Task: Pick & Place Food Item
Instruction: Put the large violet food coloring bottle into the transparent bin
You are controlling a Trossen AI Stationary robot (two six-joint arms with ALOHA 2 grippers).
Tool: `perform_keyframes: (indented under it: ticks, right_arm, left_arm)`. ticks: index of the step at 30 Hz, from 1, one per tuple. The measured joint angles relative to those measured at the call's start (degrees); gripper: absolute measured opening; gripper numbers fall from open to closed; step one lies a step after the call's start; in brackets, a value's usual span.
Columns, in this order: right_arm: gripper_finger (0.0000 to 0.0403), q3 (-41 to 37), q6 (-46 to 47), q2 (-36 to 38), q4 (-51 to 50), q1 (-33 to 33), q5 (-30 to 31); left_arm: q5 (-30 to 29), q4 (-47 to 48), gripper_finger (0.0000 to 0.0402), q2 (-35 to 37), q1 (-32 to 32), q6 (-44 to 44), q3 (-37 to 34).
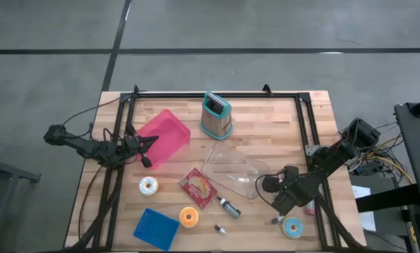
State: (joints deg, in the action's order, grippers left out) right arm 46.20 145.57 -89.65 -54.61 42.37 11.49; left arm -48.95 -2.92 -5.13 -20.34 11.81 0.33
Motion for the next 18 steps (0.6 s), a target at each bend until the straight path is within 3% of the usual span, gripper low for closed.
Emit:
perform_keyframes:
  ticks: [18]
  right_arm:
    - [0.0223, -0.9, -0.3, -0.1, 0.2, 0.3, -2.1]
  left_arm:
    - [0.0, 0.0, 0.0005, 0.0, 0.0, 0.0, 0.0]
